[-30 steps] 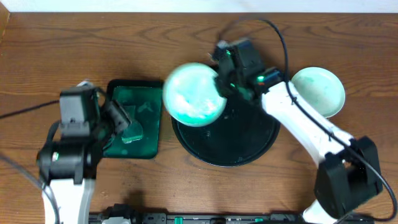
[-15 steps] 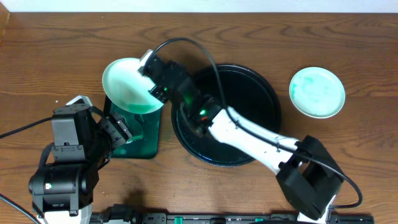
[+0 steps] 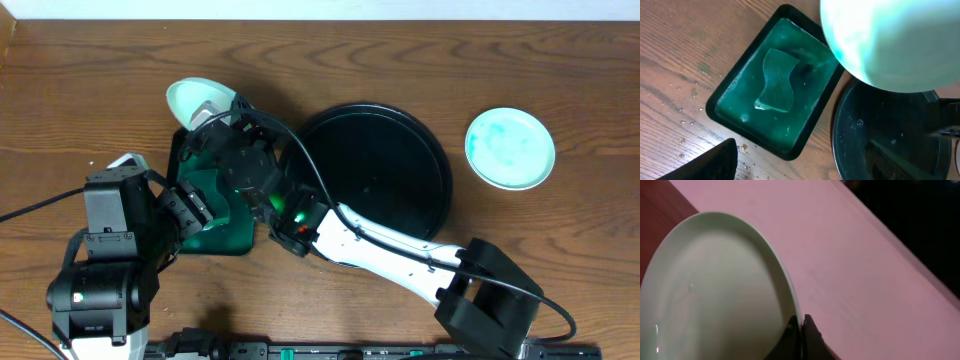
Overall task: Clean dirty plates on tray and stack at the side
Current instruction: 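Lift the pale green plate with the right gripper and tilt over basin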
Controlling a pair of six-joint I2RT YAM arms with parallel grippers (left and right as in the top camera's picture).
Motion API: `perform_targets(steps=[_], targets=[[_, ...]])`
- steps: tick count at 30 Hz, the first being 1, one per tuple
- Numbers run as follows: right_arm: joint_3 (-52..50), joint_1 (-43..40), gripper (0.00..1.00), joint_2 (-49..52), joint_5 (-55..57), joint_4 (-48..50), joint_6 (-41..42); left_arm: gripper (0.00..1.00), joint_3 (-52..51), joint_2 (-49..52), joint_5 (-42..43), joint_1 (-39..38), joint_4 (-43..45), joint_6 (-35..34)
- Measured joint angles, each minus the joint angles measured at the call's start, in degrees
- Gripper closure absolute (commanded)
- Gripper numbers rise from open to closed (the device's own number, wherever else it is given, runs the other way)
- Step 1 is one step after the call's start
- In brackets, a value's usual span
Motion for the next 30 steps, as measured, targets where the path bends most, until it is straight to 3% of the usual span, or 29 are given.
perform_targets(steps=[30], targets=[[0.0, 0.83, 0.99, 0.0, 4.68, 0.7, -4.33, 0.19, 0.0, 0.17, 0.0, 0.0, 0.0, 0.0]])
